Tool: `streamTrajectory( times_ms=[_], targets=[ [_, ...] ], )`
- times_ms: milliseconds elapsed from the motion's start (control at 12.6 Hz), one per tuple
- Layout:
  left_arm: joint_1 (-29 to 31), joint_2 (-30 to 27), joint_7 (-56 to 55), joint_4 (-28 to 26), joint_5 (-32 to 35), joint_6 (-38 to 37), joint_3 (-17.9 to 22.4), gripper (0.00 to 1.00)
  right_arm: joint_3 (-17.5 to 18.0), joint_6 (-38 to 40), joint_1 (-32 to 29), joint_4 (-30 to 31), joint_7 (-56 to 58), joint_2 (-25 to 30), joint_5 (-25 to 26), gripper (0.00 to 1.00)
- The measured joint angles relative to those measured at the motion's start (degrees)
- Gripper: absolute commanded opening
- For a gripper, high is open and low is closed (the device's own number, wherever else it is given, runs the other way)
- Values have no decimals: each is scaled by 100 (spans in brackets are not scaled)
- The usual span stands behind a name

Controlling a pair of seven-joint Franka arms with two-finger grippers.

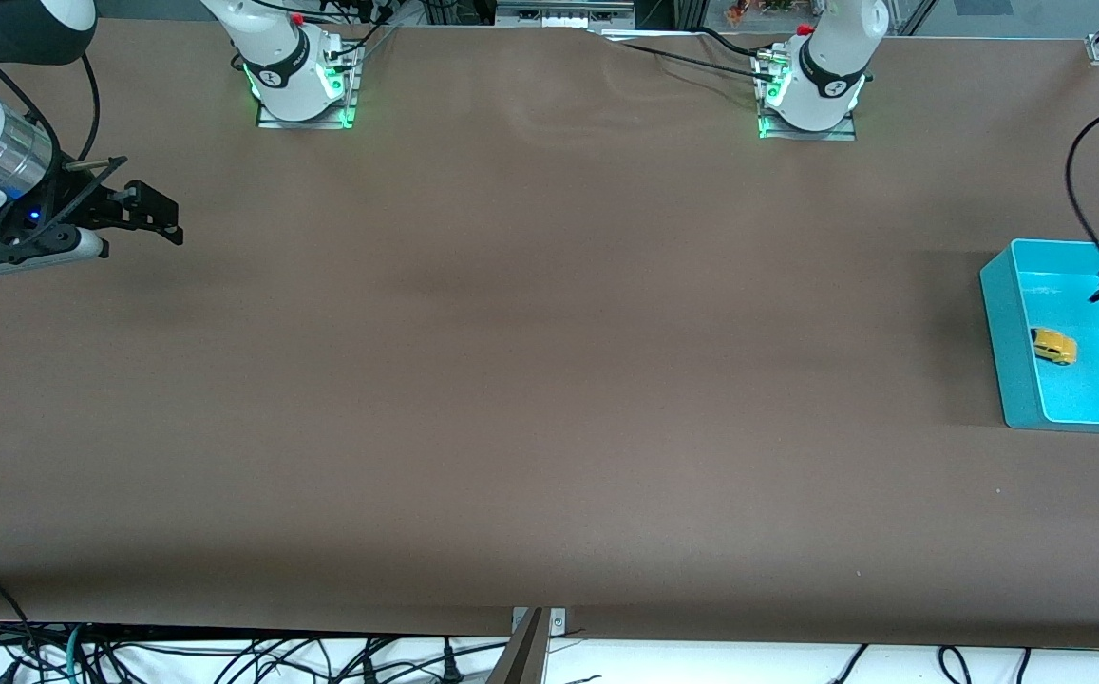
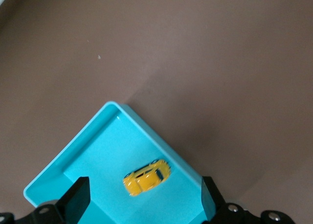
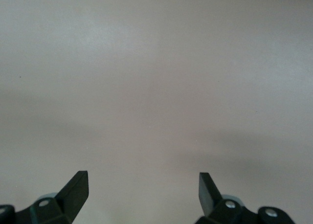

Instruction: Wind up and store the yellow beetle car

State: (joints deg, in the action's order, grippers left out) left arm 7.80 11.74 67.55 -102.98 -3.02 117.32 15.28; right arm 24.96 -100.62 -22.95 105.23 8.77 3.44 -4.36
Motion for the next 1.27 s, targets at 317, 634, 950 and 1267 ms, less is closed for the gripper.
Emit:
streamTrajectory(
  times_ms=[317, 634, 950, 1267],
  targets=[
    [-186, -282, -2368, -1, -11, -388, -911, 100, -2, 0, -2, 0, 0, 0, 0, 100],
    [-207, -707, -4452, 301, -12, -1390, -1946, 100, -1, 0, -1, -1, 0, 0, 0, 100],
    [-216, -790, -5631, 1220, -12, -2444, -2143, 100, -1, 1, -1, -1, 0, 0, 0, 100],
    [-277, -710, -7332, 1208, -10, -2538, -2283, 100, -1, 1, -1, -1, 0, 0, 0, 100]
  ],
)
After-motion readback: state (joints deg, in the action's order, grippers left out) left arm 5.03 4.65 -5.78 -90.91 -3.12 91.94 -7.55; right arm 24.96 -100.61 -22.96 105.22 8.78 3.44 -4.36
